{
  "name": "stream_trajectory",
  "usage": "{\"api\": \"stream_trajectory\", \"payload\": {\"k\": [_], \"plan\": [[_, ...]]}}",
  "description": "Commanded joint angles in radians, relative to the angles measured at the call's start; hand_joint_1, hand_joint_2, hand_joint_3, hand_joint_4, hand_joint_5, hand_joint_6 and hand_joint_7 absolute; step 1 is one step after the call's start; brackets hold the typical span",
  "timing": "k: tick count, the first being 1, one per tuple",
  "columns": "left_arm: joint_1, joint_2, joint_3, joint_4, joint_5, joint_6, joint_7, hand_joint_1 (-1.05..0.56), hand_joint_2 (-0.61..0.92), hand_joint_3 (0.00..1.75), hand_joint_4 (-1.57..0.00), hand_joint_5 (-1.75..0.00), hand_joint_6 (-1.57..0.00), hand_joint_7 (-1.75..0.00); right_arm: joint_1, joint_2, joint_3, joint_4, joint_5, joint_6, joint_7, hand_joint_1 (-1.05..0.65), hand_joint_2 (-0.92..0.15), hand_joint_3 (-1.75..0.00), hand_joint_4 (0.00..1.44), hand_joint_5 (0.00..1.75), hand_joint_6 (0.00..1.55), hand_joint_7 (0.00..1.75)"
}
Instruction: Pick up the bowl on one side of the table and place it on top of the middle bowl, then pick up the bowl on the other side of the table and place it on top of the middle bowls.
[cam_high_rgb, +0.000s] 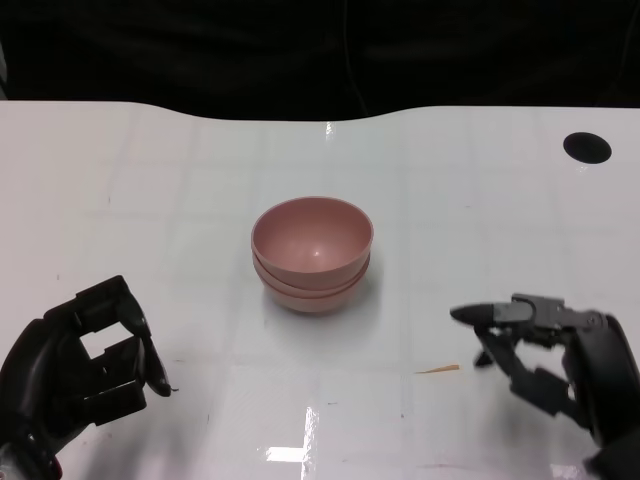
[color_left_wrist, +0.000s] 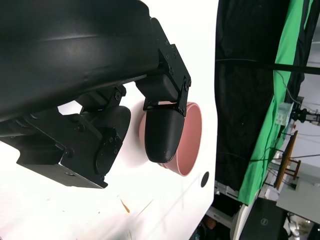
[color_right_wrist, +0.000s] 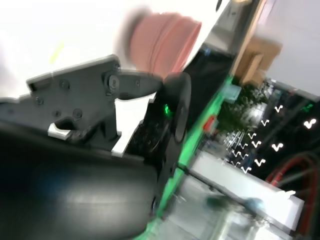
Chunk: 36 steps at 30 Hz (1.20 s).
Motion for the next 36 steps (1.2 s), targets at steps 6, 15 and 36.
{"api": "stream_trajectory", "payload": {"k": [6, 15, 36], "plan": [[0.010, 0.011, 0.005, -0.009, -0.009, -0.008, -0.025, 0.24, 0.72, 1.46, -0.87, -1.75, -0.77, -1.75, 0.071, 0.081, -0.115, -0.084, 0.243, 0.138, 0.216, -0.06, -0.69, -0.99, 0.83, 1.66, 0.79, 1.42], [0.025, -0.007, 0.011, -0.006, -0.007, -0.050, -0.024, 0.19, 0.71, 1.47, -0.90, -1.75, -0.76, -1.75, 0.096, 0.157, -0.191, -0.101, 0.412, 0.274, 0.390, -0.04, -0.65, -0.99, 0.86, 1.72, 0.78, 1.49], [0.024, -0.006, 0.012, 0.005, 0.003, -0.079, -0.013, 0.19, 0.67, 1.52, -0.92, -1.75, -0.77, -1.75, 0.126, 0.228, -0.339, -0.175, 0.535, 0.557, 0.483, -0.05, -0.66, -1.01, 0.83, 1.75, 0.74, 1.46]]}}
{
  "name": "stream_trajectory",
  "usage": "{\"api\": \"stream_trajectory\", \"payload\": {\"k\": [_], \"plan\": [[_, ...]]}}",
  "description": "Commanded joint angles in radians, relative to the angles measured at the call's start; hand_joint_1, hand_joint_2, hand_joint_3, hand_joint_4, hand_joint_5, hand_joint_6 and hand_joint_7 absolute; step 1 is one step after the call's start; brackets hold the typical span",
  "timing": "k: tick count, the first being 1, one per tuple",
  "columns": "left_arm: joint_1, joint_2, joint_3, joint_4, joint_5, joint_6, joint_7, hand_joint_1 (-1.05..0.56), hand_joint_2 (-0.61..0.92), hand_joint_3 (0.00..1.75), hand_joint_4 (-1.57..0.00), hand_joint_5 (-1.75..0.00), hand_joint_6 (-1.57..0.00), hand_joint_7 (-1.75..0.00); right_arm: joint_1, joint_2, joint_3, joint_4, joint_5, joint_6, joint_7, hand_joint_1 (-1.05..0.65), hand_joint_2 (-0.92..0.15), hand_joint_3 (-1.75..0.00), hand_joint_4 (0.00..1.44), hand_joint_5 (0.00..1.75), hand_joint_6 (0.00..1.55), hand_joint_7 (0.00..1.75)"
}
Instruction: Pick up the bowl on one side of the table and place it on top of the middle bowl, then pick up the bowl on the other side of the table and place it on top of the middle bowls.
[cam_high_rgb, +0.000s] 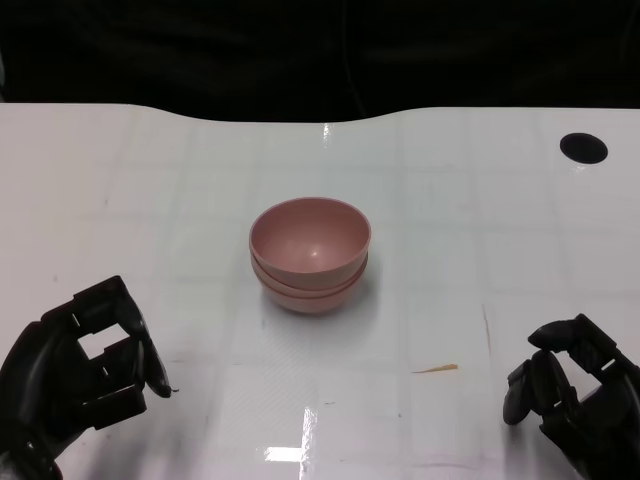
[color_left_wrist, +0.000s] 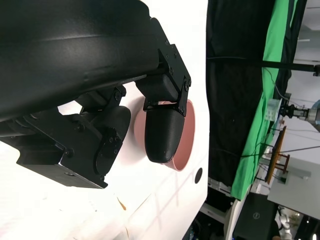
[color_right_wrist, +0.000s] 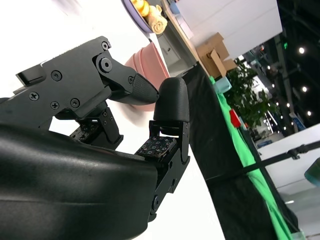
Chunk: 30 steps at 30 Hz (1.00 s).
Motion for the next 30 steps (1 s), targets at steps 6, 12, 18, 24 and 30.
{"api": "stream_trajectory", "payload": {"k": [6, 12, 18, 24, 30], "plan": [[0.005, 0.008, 0.011, 0.005, 0.003, -0.013, 0.004, 0.19, 0.66, 1.52, -0.92, -1.75, -0.77, -1.75, 0.003, 0.008, -0.027, -0.028, -0.004, 0.022, 0.016, -0.05, -0.66, -1.02, 0.83, 1.75, 0.74, 1.46], [0.005, 0.007, 0.009, -0.014, 0.010, 0.000, 0.025, 0.21, 0.71, 1.49, -0.94, -1.75, -0.75, -1.75, -0.006, 0.023, -0.031, -0.006, -0.041, -0.025, 0.017, -0.07, -0.64, -1.01, 0.85, 1.75, 0.75, 1.46], [0.005, 0.007, 0.008, -0.015, 0.010, 0.002, 0.027, 0.21, 0.72, 1.48, -0.94, -1.75, -0.74, -1.75, -0.008, 0.031, -0.039, -0.005, -0.050, -0.026, 0.021, -0.07, -0.64, -1.00, 0.85, 1.75, 0.77, 1.45], [0.005, 0.008, 0.007, -0.016, 0.009, 0.002, 0.028, 0.21, 0.73, 1.47, -0.93, -1.75, -0.74, -1.75, -0.009, 0.036, -0.046, -0.005, -0.056, -0.023, 0.027, -0.07, -0.64, -1.00, 0.85, 1.75, 0.77, 1.44], [0.003, 0.005, 0.008, -0.021, 0.019, 0.006, 0.049, 0.22, 0.73, 1.46, -0.93, -1.75, -0.74, -1.75, -0.019, 0.039, -0.049, 0.017, -0.085, -0.049, 0.023, -0.07, -0.64, -1.00, 0.84, 1.75, 0.73, 1.47]]}}
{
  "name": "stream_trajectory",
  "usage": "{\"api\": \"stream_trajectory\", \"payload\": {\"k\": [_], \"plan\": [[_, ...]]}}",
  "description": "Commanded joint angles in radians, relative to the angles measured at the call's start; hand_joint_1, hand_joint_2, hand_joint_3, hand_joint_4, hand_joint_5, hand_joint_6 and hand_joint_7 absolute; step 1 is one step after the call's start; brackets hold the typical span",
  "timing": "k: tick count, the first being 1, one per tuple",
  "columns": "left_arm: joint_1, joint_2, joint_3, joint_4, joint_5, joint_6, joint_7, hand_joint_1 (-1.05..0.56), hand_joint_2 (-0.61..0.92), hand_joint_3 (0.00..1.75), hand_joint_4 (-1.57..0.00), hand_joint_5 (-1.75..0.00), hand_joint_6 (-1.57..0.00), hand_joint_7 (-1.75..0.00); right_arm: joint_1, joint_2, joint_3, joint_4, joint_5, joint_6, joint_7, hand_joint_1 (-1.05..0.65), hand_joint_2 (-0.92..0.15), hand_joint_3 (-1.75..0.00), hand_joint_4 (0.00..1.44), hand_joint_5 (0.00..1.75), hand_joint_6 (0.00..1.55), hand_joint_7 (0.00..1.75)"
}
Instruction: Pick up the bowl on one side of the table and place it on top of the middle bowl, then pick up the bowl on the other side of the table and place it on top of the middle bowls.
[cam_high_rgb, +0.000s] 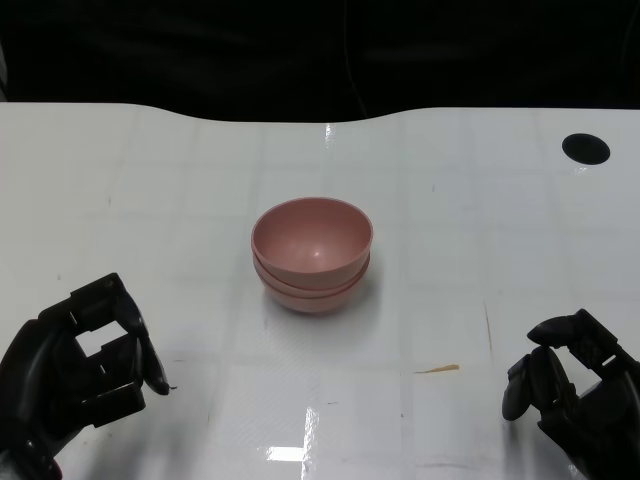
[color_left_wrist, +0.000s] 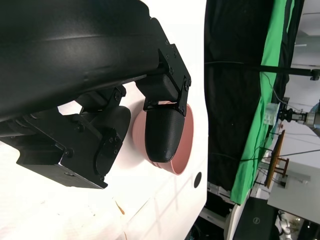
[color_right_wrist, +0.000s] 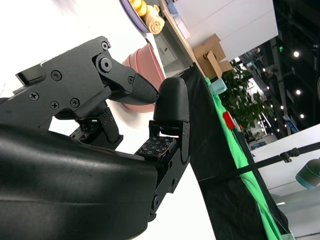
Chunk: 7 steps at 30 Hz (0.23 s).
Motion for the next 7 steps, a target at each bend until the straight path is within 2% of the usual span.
{"api": "stream_trajectory", "payload": {"k": [1, 7], "plan": [[0.003, 0.005, 0.008, -0.010, 0.010, 0.004, 0.023, 0.22, 0.73, 1.46, -0.93, -1.75, -0.75, -1.75, -0.009, -0.001, -0.012, 0.013, -0.020, -0.026, 0.000, -0.07, -0.64, -1.00, 0.84, 1.75, 0.72, 1.48], [0.004, 0.007, 0.006, -0.010, 0.008, 0.003, 0.027, 0.22, 0.73, 1.46, -0.94, -1.75, -0.75, -1.75, -0.011, 0.003, -0.016, 0.015, -0.026, -0.029, 0.003, -0.07, -0.64, -1.00, 0.83, 1.75, 0.71, 1.49]]}}
